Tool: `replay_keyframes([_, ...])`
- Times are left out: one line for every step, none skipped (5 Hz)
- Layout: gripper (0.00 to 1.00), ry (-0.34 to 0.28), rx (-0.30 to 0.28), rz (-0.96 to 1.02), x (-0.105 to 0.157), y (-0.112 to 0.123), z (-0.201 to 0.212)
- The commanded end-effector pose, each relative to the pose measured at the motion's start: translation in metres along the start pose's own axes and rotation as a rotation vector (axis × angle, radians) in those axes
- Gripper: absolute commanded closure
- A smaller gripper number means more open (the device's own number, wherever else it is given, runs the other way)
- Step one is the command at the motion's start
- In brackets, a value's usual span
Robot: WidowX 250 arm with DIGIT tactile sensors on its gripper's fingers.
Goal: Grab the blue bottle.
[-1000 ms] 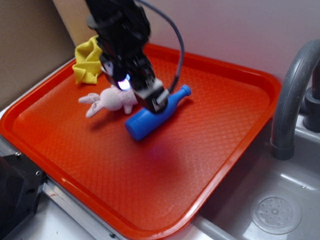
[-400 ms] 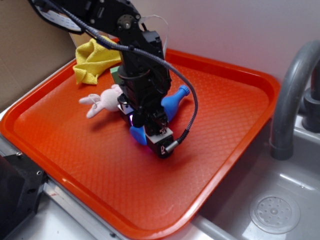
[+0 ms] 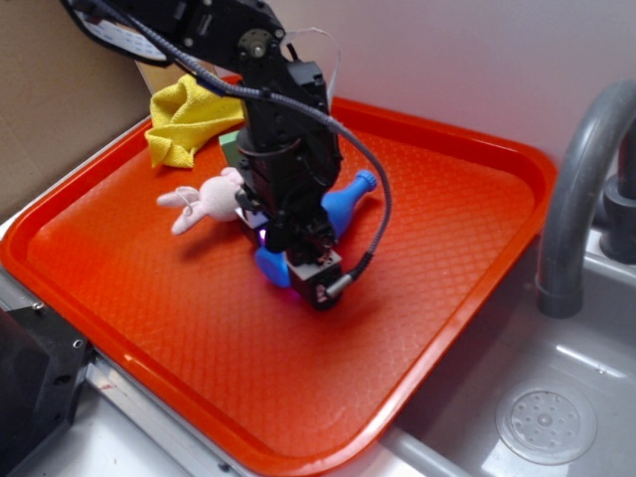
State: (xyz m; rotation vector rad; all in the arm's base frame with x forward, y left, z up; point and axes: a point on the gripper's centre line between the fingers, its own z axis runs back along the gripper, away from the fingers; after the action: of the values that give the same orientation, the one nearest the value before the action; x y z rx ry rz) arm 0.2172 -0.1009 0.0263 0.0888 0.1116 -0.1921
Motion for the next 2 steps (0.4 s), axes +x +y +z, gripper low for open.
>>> replay_keyframes([1.0, -0.106, 0.037, 0.13, -0.004, 0.03, 0.096])
replay_keyframes([1.0, -0.12, -0.012, 0.197, -0.015, 0.052, 0.135])
